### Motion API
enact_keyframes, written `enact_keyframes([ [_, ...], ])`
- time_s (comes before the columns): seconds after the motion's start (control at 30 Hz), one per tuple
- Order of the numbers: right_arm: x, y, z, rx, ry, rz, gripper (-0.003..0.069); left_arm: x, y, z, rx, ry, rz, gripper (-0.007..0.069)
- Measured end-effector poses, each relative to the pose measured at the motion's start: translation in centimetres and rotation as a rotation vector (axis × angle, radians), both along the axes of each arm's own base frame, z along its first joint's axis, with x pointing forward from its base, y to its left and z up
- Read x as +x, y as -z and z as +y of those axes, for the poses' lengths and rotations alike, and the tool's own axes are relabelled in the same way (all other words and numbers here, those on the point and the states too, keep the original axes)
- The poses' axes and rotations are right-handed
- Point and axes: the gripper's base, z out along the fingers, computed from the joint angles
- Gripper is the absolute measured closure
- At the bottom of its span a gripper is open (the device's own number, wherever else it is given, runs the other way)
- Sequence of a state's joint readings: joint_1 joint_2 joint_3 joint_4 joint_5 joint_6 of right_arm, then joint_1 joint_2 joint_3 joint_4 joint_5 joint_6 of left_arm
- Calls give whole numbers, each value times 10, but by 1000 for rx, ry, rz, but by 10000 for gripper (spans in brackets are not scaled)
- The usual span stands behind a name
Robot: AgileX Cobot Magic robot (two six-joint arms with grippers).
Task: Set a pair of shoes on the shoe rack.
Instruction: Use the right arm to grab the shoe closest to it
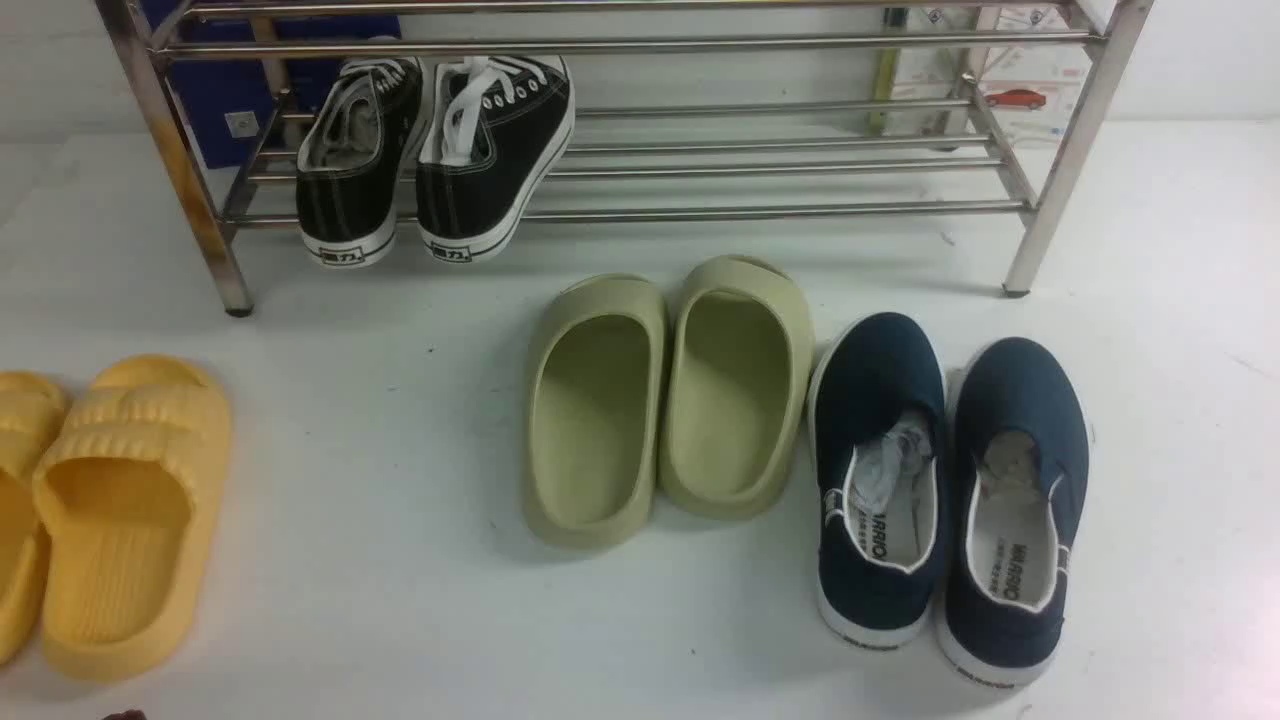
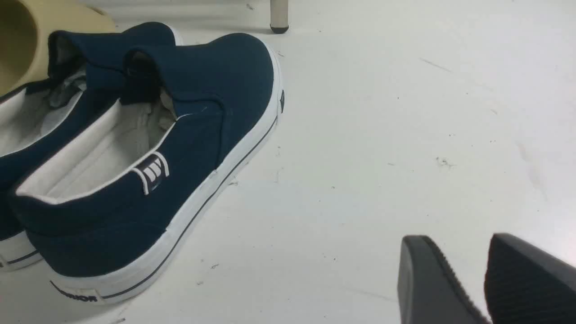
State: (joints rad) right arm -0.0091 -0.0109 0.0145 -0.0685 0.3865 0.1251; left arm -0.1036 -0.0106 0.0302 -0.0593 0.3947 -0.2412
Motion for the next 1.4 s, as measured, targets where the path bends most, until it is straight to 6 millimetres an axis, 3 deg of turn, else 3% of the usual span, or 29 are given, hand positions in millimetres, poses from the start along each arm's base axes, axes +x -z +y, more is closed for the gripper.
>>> enact_keyframes([
  [0.53,0,0,0,0,0,0,419,0,0,0,0,0,0,563],
  [0.73,1,-1,-2,-75,3,-21,419,0,0,0,0,0,0,561],
  [0.97,4,-31,2,-100,-38,-380,419,0,0,0,0,0,0,561],
  [1.23,-7,-69,9,-119,-94,-818,419,0,0,0,0,0,0,559],
  [1.4,-14,-80,10,-23,-107,-935,419,0,0,0,0,0,0,554],
])
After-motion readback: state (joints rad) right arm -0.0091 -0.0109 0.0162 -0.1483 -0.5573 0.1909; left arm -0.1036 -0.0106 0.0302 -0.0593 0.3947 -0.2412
